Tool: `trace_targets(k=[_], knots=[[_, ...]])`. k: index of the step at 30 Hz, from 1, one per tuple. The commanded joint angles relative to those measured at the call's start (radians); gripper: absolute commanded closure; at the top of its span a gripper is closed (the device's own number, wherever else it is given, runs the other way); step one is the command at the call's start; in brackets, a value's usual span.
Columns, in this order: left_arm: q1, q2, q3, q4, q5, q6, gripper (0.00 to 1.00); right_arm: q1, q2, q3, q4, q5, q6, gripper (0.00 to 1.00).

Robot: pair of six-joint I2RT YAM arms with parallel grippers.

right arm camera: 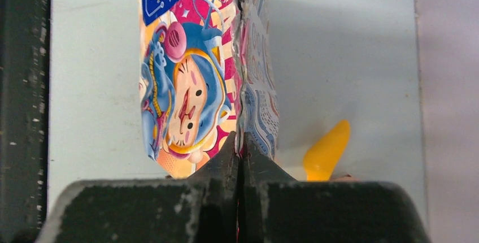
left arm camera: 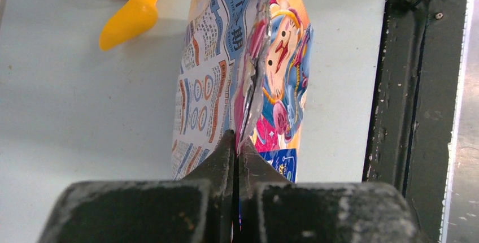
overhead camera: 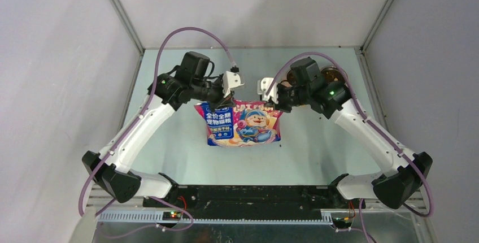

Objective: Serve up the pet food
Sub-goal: Close the pet food bag at the center of the board.

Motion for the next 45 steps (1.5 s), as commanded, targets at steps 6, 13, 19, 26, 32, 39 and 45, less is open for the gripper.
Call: trace_targets(k=[6, 13, 19, 26, 32, 39, 45], knots=[[0.084, -0.060, 0.021, 0.007, 0.027, 0.018, 1.00, -0.159, 0.038, 0.148, -0.038, -0.425, 0.179, 1.00], [0.084, -0.062, 0.030, -0.010, 0.075, 0.018, 1.00, -0.099, 0.094, 0.199, -0.038, -0.385, 0.184, 0.81], [0.084, -0.058, 0.038, -0.020, 0.091, 0.009, 0.48, -0.015, 0.092, 0.176, 0.033, -0.275, 0.177, 0.60], [0.084, -0.083, 0.040, -0.017, 0.092, 0.000, 0.10, 0.067, 0.113, 0.160, 0.052, -0.119, 0.155, 0.48], [0.084, -0.106, 0.069, -0.050, 0.079, 0.011, 0.01, 0.090, 0.101, 0.131, 0.092, -0.003, 0.149, 0.46], [0.155, -0.171, 0.140, -0.049, 0.036, -0.046, 0.00, 0.038, 0.043, 0.182, 0.042, -0.028, 0.208, 0.05], [0.303, -0.272, 0.114, 0.022, -0.054, -0.155, 0.00, -0.096, -0.097, 0.181, 0.057, -0.078, 0.327, 0.00]])
